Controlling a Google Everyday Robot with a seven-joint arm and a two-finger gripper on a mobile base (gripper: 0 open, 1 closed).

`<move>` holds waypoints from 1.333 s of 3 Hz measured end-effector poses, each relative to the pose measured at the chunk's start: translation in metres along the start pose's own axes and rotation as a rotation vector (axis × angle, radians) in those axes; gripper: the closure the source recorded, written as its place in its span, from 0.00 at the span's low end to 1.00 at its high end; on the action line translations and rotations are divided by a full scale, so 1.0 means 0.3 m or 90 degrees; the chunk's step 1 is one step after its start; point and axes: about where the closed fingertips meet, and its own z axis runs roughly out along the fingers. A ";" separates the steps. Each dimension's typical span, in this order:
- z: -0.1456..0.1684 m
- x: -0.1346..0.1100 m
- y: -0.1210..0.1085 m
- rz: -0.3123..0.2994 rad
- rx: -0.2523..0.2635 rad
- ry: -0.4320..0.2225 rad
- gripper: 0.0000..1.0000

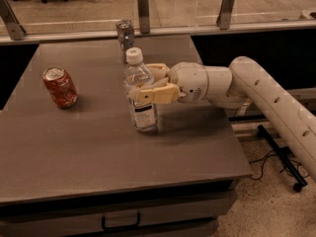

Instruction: Place blue plastic bottle upright

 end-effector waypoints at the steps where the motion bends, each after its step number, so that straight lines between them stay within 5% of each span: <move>1: -0.009 0.008 -0.002 -0.012 -0.015 -0.017 0.37; 3: -0.040 0.010 0.005 -0.027 -0.021 -0.022 0.00; 4: -0.049 0.006 0.010 -0.031 -0.021 -0.019 0.00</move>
Offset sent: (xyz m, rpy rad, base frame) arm 0.0046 -0.0168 -0.0086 0.0522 -0.0436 0.0219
